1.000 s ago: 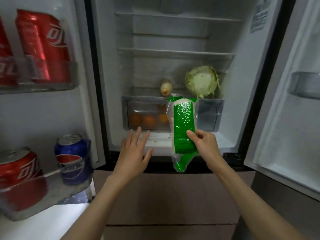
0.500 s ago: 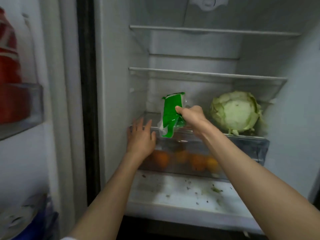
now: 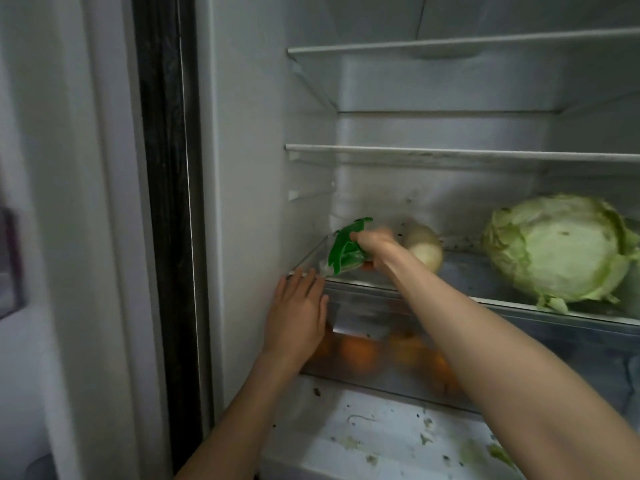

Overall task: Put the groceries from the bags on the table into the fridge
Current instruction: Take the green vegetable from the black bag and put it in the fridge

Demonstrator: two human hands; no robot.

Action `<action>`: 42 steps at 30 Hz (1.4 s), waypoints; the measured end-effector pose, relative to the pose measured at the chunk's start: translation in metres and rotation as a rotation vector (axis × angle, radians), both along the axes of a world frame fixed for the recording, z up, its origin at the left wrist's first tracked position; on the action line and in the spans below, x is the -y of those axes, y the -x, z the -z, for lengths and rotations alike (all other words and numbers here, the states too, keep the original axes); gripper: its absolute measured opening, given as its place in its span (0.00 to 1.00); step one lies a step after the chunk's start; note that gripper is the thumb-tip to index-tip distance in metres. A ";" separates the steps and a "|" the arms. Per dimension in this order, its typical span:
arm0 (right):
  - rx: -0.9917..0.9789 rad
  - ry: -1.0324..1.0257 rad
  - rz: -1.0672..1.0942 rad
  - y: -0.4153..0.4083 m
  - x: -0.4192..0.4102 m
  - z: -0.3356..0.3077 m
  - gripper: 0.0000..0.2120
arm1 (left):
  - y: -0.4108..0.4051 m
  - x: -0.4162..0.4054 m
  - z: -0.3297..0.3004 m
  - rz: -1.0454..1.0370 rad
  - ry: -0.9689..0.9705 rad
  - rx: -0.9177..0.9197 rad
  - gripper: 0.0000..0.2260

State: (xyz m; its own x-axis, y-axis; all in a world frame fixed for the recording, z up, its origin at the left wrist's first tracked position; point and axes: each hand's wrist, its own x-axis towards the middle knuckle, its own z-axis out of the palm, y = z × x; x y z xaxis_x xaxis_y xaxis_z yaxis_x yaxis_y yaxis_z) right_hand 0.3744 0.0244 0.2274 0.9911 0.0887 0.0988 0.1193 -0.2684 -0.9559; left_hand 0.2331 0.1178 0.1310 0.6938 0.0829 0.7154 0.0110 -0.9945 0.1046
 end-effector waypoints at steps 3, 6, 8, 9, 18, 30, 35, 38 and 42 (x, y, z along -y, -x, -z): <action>0.018 0.053 -0.019 -0.046 -0.009 0.018 0.24 | -0.002 0.001 -0.001 0.008 0.021 0.000 0.20; 0.011 0.039 -0.023 -0.075 -0.015 0.028 0.31 | -0.001 0.001 -0.001 0.007 0.032 0.005 0.19; -0.004 0.012 -0.025 -0.083 -0.017 0.031 0.31 | -0.001 0.003 -0.001 0.002 0.042 0.007 0.20; -0.002 0.009 -0.024 -0.078 -0.016 0.028 0.29 | -0.001 0.003 -0.001 0.002 0.047 0.014 0.20; 0.109 0.183 0.000 0.011 0.001 -0.003 0.16 | -0.002 0.003 0.004 0.030 0.112 -0.017 0.21; 0.379 0.986 -0.252 0.048 0.013 0.008 0.23 | -0.006 0.008 0.009 0.030 0.179 0.071 0.22; 0.373 1.044 -0.237 0.034 0.014 0.008 0.24 | -0.005 0.010 0.010 0.038 0.208 0.054 0.25; 0.385 1.045 -0.210 0.028 0.011 0.008 0.23 | -0.004 0.011 0.010 0.038 0.195 0.045 0.28; 0.415 1.032 -0.173 0.040 0.012 0.003 0.20 | -0.002 0.008 0.007 0.062 0.194 0.029 0.30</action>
